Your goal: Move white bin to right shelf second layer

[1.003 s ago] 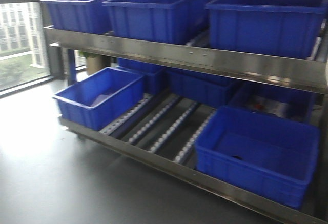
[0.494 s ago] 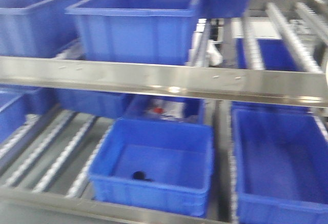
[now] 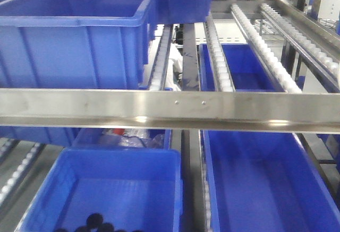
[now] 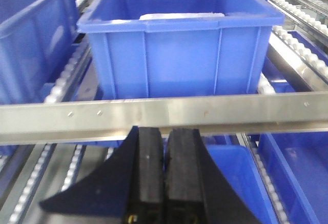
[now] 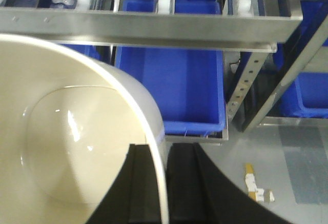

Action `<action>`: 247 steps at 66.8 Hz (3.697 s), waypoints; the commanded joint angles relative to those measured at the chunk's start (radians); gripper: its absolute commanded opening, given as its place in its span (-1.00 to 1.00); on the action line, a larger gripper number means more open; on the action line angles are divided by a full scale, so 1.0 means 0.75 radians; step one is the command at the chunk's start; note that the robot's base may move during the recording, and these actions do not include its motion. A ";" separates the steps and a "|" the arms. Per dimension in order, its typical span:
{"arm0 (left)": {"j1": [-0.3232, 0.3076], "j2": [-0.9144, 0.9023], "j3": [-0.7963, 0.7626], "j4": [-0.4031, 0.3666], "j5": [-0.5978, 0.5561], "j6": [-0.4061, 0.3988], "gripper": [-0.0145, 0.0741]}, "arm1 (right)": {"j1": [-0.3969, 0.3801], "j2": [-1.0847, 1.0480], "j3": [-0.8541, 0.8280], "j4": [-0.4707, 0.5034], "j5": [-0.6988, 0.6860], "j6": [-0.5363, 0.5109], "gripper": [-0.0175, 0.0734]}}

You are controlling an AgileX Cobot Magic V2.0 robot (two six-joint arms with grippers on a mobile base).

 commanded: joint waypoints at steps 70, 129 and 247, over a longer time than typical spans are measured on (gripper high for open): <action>-0.005 -0.020 0.049 0.000 -0.116 -0.004 -0.48 | -0.007 0.002 -0.043 0.011 -0.122 -0.004 -0.53; -0.005 -0.020 0.049 0.000 -0.116 -0.004 -0.48 | -0.007 0.002 -0.043 0.011 -0.122 -0.004 -0.53; -0.005 -0.020 0.049 0.000 -0.116 -0.004 -0.48 | -0.122 0.738 -0.039 0.118 -0.419 -0.082 -0.53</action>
